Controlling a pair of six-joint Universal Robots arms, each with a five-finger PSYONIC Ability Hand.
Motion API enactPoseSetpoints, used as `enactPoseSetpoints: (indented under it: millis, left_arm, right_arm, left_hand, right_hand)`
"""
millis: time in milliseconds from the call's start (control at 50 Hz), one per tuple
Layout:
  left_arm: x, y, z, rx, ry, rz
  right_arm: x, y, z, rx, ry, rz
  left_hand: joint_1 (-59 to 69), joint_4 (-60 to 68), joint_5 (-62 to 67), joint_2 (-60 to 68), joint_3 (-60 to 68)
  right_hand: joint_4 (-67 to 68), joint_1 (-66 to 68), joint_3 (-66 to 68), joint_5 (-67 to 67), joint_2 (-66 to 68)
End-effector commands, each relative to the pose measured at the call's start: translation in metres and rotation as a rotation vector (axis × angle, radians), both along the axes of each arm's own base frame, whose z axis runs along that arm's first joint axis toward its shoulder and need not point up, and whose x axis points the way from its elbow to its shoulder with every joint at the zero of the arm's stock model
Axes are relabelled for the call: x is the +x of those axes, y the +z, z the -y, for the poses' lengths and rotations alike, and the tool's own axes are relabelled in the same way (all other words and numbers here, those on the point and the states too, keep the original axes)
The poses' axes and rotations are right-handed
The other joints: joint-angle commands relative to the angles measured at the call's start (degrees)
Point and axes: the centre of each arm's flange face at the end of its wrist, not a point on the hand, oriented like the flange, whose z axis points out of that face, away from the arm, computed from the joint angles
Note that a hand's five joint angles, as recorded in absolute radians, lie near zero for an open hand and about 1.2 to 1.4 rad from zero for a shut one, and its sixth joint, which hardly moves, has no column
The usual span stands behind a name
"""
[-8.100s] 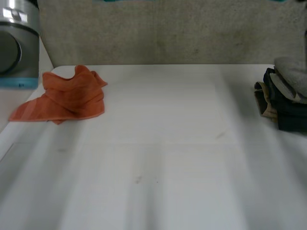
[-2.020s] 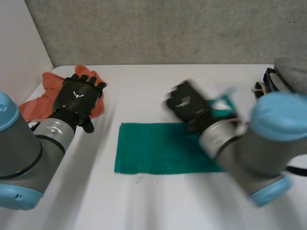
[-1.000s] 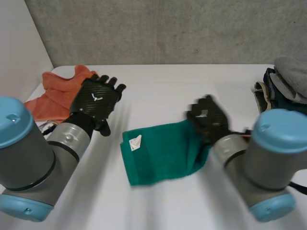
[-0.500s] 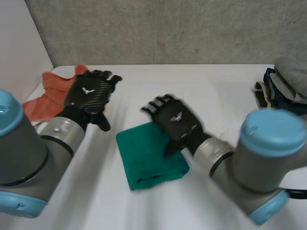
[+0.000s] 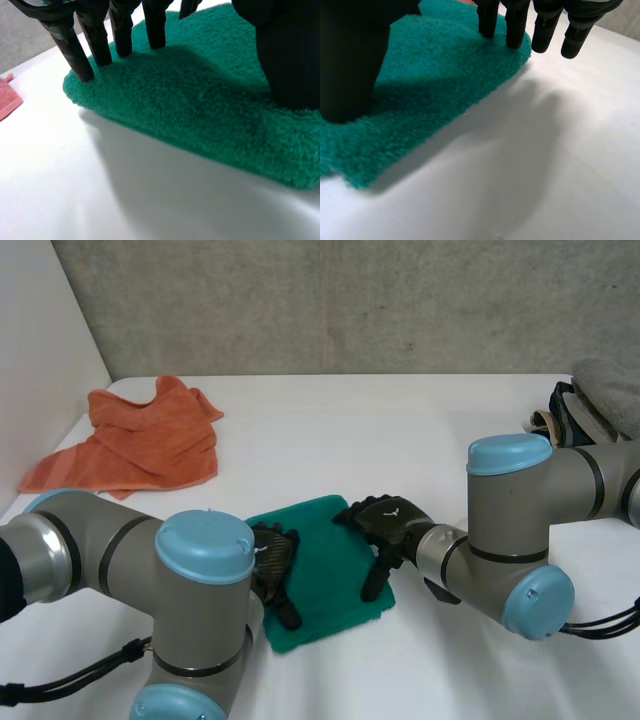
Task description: Fold the laundry.
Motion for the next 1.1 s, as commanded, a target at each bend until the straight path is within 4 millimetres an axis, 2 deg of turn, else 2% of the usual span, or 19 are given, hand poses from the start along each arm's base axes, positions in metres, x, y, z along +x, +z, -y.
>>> enactPoseSetpoints:
  millis: [20, 60, 80, 140, 160, 220, 280, 320, 380, 420, 480, 600, 1020, 1100]
  left_arm:
    - [0.003, 0.008, 0.001, -0.023, -0.01, 0.02]
    - [0.002, 0.018, 0.002, -0.057, -0.023, 0.021]
    - [0.001, 0.032, 0.003, -0.098, -0.037, 0.02]
    - [-0.001, 0.052, 0.007, -0.169, -0.053, 0.015]
    - [-0.003, 0.066, 0.01, -0.218, -0.062, 0.006]
    - [-0.009, 0.086, 0.015, -0.284, -0.09, -0.015]
    - [-0.015, 0.103, 0.021, -0.328, -0.156, -0.055]
    - [-0.019, 0.111, 0.025, -0.34, -0.237, -0.093]
    - [-0.026, 0.119, 0.025, -0.321, -0.421, -0.166]
    - [-0.028, 0.12, 0.022, -0.3, -0.496, -0.19]
    - [-0.031, 0.119, 0.018, -0.266, -0.571, -0.215]
    - [-0.028, 0.114, 0.027, -0.237, -0.536, -0.225]
    - [-0.026, 0.116, 0.025, -0.237, -0.528, -0.224]
    - [-0.025, 0.118, 0.025, -0.243, -0.527, -0.228]
  right_arm:
    - [-0.003, 0.022, -0.001, -0.168, 0.032, -0.085]
    - [-0.003, 0.032, -0.003, -0.21, 0.027, -0.082]
    - [0.0, 0.041, -0.008, -0.249, 0.029, -0.07]
    - [0.003, 0.046, -0.019, -0.298, 0.039, -0.054]
    - [0.003, 0.047, -0.027, -0.323, 0.051, -0.043]
    - [0.003, 0.049, -0.043, -0.363, 0.074, -0.03]
    - [-0.001, 0.041, -0.062, -0.386, 0.108, -0.037]
    - [-0.004, 0.027, -0.077, -0.38, 0.136, -0.049]
    - [-0.004, 0.01, -0.095, -0.392, 0.175, -0.039]
    - [-0.003, 0.006, -0.099, -0.406, 0.183, -0.027]
    - [0.0, -0.004, -0.099, -0.423, 0.187, -0.016]
    - [0.007, -0.023, -0.091, -0.442, 0.199, -0.032]
    - [0.03, -0.018, -0.066, -0.562, 0.196, 0.031]
    - [0.037, -0.019, -0.06, -0.568, 0.212, 0.05]
  left_hand:
    - [-0.29, -0.39, -0.42, -0.16, -0.17]
    - [-1.96, -2.06, -2.1, -1.84, -1.84]
    - [-3.3, -3.4, -3.44, -3.18, -3.18]
    - [-3.32, -3.42, -3.45, -3.19, -3.2]
    - [-3.81, -3.92, -3.95, -3.69, -3.7]
    - [-3.82, -3.92, -3.96, -3.7, -3.7]
    - [-3.82, -3.92, -3.96, -3.69, -3.7]
    - [-3.32, -3.42, -3.46, -3.2, -3.2]
    - [-3.15, -3.25, -3.29, -3.02, -3.03]
    - [-2.98, -3.08, -3.12, -2.86, -2.86]
    - [-2.81, -2.91, -2.95, -2.69, -2.69]
    - [-2.98, -3.08, -3.12, -2.86, -2.86]
    - [-2.98, -3.08, -3.12, -2.86, -2.86]
    - [-2.98, -3.08, -3.12, -2.86, -2.86]
  right_hand:
    - [-2.06, -2.93, -2.05, -2.7, -1.93]
    - [-2.06, -2.93, -2.05, -2.7, -1.93]
    - [-2.06, -2.93, -2.05, -2.7, -1.93]
    - [-2.06, -2.93, -2.05, -2.7, -1.93]
    - [-2.06, -2.93, -2.05, -2.7, -1.93]
    - [-2.06, -2.93, -2.05, -2.7, -1.93]
    - [-2.06, -2.93, -2.05, -2.7, -1.93]
    - [-2.06, -2.93, -2.05, -2.7, -1.93]
    - [-2.06, -2.93, -2.05, -2.7, -1.93]
    - [-2.06, -2.93, -2.05, -2.7, -1.93]
    - [-2.06, -2.93, -2.05, -2.7, -1.93]
    - [-2.06, -2.93, -2.05, -2.7, -1.93]
    - [5.08, 4.21, 5.09, 4.44, 5.21]
    - [35.77, 34.9, 35.78, 35.13, 35.9]
